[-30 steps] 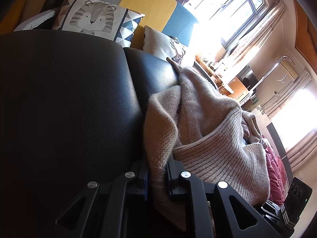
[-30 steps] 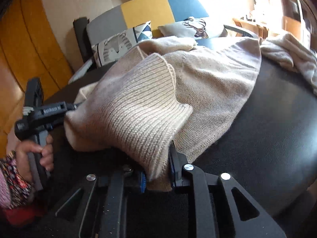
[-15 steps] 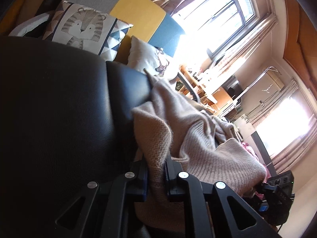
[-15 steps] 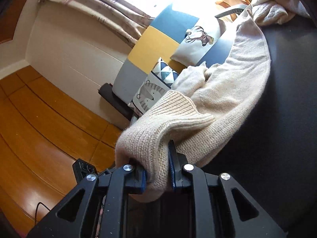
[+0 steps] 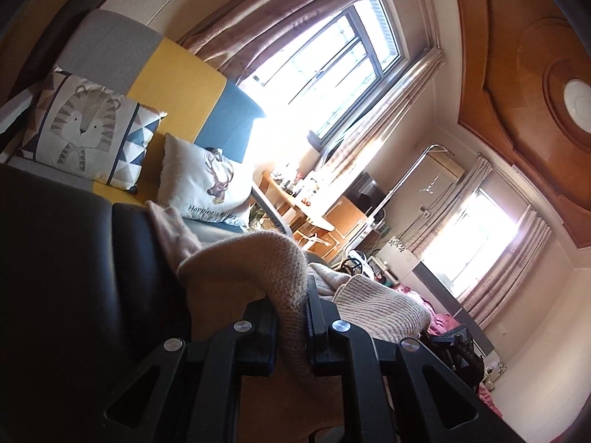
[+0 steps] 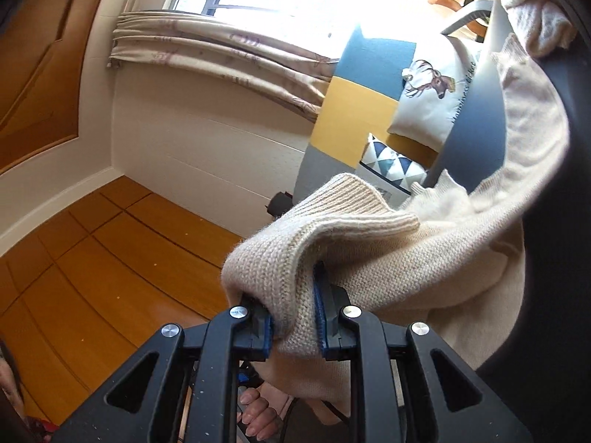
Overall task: Fold clothes
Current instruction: 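Raise the sweater high with both grippers to shake it out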
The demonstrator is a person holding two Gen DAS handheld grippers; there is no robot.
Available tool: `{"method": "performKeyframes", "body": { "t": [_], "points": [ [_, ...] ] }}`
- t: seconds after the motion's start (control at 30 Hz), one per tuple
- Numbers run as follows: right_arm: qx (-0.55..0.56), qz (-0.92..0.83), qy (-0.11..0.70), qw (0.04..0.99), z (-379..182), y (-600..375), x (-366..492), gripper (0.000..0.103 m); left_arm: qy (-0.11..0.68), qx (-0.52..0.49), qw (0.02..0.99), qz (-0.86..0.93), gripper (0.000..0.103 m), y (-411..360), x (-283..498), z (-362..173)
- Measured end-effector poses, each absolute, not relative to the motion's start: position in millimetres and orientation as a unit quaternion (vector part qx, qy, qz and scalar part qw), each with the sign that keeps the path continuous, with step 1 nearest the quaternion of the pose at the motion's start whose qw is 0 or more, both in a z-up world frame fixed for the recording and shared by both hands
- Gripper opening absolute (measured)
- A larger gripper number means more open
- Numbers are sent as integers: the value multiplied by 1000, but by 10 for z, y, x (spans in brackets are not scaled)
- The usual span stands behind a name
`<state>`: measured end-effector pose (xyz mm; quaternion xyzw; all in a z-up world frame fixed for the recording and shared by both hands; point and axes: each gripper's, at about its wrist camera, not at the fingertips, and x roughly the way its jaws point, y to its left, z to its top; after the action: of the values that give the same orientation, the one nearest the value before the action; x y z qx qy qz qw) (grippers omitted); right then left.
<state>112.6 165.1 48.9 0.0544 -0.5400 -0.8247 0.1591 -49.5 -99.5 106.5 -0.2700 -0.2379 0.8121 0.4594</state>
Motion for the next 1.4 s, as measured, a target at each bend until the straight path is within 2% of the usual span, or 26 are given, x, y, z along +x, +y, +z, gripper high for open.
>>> {"method": "performKeyframes", "body": {
  "t": [0.23,0.57,0.97,1.4],
  "points": [
    [8,-840,-501,207,1059,1572,1091,19,-240,-204,487,815,10,-1107,-333,1620],
    [-24,-830,-493,262,1450,1454,987,19,-225,-153,509,817,10,-1162,-177,2083],
    [-63,-824,-440,353,2161,1154,945,19,-192,-83,552,807,10,-1140,200,2765],
    [-72,-804,-405,431,2576,790,855,19,-153,-5,572,806,11,-1188,707,3383]
  ]
}}
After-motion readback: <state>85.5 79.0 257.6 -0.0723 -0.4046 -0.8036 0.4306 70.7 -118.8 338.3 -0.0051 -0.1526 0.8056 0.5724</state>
